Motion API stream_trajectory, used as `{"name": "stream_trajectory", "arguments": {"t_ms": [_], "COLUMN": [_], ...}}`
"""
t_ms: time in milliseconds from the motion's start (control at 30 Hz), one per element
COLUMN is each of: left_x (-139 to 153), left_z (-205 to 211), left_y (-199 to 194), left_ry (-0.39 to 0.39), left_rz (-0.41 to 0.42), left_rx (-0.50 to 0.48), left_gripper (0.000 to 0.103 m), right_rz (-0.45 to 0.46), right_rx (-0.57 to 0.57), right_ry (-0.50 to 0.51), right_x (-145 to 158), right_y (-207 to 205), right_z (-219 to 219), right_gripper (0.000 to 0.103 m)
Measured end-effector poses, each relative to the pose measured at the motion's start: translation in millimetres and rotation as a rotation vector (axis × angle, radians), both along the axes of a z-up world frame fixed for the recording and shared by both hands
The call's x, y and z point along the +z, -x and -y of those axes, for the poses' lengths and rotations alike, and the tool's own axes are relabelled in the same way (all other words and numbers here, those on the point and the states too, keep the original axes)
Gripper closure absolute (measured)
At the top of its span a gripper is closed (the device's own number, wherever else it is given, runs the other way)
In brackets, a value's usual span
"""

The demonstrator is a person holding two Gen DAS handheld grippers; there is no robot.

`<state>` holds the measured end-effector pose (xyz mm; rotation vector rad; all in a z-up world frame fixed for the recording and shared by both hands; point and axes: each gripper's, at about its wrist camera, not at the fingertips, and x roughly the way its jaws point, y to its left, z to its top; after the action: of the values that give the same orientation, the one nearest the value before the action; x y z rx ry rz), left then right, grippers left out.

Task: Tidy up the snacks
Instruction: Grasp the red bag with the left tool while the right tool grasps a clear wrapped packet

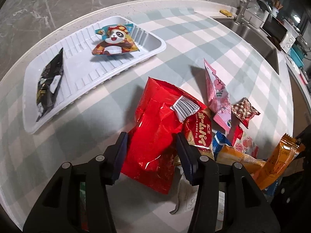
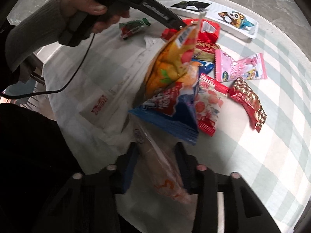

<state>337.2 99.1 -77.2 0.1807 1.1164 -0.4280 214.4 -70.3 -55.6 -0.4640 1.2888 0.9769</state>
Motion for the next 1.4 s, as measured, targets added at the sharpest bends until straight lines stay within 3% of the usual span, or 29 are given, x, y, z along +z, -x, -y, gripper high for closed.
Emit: {"name": "stream_trajectory", "arguments": {"t_ms": [33,133,467,833,1167,1267,1333,1400], "left_x": [-1.3,-3.5,-0.6,2.1,4.8,3.9,1.8,-2.1], "left_z": [1.7,4.4,-28.3,-55.2,-30.9,-21.0,-16.0,-9.8], "left_y": [0.2,1.0,1.1,18.5,22.5,18.5,15.9,14.4], "left_ry": [-0.005,0.002,0.257,0.388,0.196,0.142,0.112,0.071], "left_rz": [0.000,-0.008,-0.093,-0.133,-0.072,-0.060,-0.063,-0.064], "left_rx": [-0.009,-0.025,0.090,0.157,0.080,0.052,0.036,0.015], "left_gripper": [0.055,0.061,0.073,0.078,0.076,0.072,0.061,0.059], "right_rz": [-0.007,-0.027,-0.172,-0.300,-0.296,-0.297,-0.293,-0.290], "right_rx": [-0.002,-0.017,-0.185,-0.339,-0.354,-0.352,-0.352,-0.356], "right_ry": [0.000,-0.017,-0.198,-0.410,-0.423,-0.416,-0.411,-0.412], "right_x": [-0.2,0.7,21.8,45.9,46.5,45.2,45.3,46.4], "right_y": [0.1,-2.0,-23.7,-51.3,-70.7,-68.0,-64.9,-64.0], "right_z": [-1.0,3.9,47.5,68.3,55.5,51.7,49.6,49.4], "right_gripper": [0.085,0.086,0.086,0.086,0.086,0.086,0.086,0.086]}}
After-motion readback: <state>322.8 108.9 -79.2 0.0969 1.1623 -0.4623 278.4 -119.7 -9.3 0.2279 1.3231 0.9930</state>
